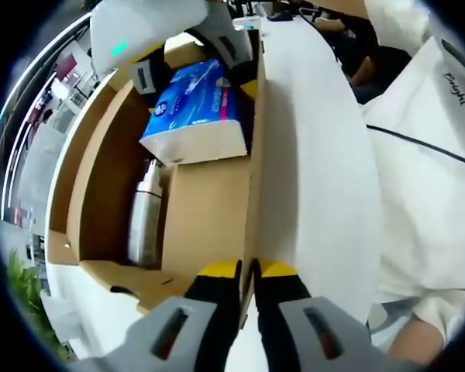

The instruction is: Operate the shoe box by opening the lid, removing the specified soft item, and placing it in the target area until the item is outside and the box remains undamaged.

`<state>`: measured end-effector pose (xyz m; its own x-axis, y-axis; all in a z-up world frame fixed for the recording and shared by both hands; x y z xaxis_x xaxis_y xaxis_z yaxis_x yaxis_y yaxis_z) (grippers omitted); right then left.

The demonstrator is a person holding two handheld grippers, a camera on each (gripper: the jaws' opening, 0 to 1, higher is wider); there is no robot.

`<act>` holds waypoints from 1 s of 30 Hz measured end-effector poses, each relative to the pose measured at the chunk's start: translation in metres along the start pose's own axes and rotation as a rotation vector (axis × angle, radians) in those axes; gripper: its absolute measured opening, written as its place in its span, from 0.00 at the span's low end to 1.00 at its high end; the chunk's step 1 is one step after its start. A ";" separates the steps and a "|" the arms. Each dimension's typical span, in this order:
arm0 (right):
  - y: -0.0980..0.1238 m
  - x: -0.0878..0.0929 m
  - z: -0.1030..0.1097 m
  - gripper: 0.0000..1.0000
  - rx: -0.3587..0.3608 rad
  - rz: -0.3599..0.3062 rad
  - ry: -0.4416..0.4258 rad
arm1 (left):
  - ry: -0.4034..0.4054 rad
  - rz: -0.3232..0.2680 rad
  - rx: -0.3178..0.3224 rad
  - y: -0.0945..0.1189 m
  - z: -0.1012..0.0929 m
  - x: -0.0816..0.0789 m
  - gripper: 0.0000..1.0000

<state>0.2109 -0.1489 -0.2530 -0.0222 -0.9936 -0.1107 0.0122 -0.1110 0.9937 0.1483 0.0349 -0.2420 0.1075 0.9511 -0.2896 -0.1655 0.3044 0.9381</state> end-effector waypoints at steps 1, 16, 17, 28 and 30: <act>0.003 0.000 0.000 0.69 -0.006 0.000 0.000 | 0.001 0.000 0.000 0.000 0.000 0.000 0.06; 0.042 -0.015 0.016 0.69 0.019 -0.034 0.031 | -0.002 -0.002 -0.001 0.000 -0.001 0.000 0.06; 0.042 -0.017 0.014 0.69 0.043 0.000 0.071 | -0.005 -0.001 0.002 0.000 -0.001 0.000 0.07; 0.075 -0.003 0.005 0.69 0.101 0.031 0.042 | -0.010 0.000 0.003 0.001 0.000 0.001 0.07; 0.082 -0.002 0.004 0.69 0.106 0.019 0.036 | -0.007 0.002 0.006 0.001 0.000 0.001 0.06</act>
<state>0.2076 -0.1563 -0.1717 0.0132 -0.9958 -0.0905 -0.0937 -0.0914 0.9914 0.1487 0.0361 -0.2416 0.1139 0.9512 -0.2869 -0.1597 0.3026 0.9397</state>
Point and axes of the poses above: the point that each gripper's makers call its tool centre point, and the gripper's own axes: y roughly backward along the fingers, z roughly to its left, x roughly out of its underside, the point moved 8 cm from there along y, roughly backward along the fingers, and after that the axes turned 6 degrees about -y, right-handed, at the moved point
